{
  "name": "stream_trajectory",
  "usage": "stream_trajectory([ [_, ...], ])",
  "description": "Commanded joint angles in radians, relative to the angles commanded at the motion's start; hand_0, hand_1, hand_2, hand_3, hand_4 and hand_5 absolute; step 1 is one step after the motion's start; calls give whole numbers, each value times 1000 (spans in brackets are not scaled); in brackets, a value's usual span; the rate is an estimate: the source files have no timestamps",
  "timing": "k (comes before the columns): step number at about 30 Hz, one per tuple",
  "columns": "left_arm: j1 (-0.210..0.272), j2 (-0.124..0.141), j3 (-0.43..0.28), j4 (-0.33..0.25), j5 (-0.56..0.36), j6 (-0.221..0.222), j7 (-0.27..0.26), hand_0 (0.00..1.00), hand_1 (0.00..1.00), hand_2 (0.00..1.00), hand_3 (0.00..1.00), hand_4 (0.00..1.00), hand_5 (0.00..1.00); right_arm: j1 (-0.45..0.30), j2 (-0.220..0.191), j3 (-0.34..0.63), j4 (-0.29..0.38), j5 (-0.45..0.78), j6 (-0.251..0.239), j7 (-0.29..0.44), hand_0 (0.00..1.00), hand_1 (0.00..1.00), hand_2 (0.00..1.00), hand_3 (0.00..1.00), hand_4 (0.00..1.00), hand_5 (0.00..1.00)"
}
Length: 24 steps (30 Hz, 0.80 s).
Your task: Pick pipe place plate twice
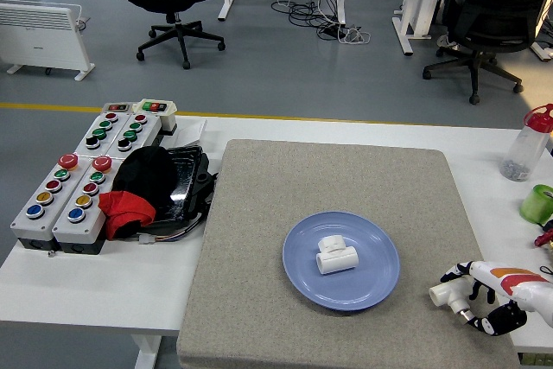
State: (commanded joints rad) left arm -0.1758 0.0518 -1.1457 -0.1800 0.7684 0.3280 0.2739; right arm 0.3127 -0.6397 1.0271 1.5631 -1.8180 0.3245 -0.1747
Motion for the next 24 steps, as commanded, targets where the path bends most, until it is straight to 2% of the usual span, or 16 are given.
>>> stream_trajectory([
  [6, -2, 1, 1, 0, -2, 0, 0, 719, 759, 724, 675, 413, 998, 18, 17, 18, 3, 3, -2, 1, 415, 521, 549, 754, 625, 129],
  [13, -3, 1, 3, 0, -3, 0, -1, 720, 759, 724, 675, 414, 998, 76, 83, 40, -1, -5, -4, 3, 416, 521, 550, 753, 619, 127],
  [18, -3, 1, 4, 0, -5, 0, -1, 720, 759, 724, 675, 414, 998, 97, 100, 34, -1, -4, -3, 4, 415, 520, 548, 750, 610, 120],
  [20, -3, 2, 5, 0, -8, 0, -1, 720, 759, 724, 675, 414, 998, 138, 124, 6, -1, -2, -2, 4, 415, 520, 548, 750, 610, 120],
  [24, -3, 2, 5, 0, -7, 1, -1, 720, 759, 724, 675, 414, 998, 157, 133, -11, 0, 0, 0, 2, 419, 522, 551, 749, 607, 120],
])
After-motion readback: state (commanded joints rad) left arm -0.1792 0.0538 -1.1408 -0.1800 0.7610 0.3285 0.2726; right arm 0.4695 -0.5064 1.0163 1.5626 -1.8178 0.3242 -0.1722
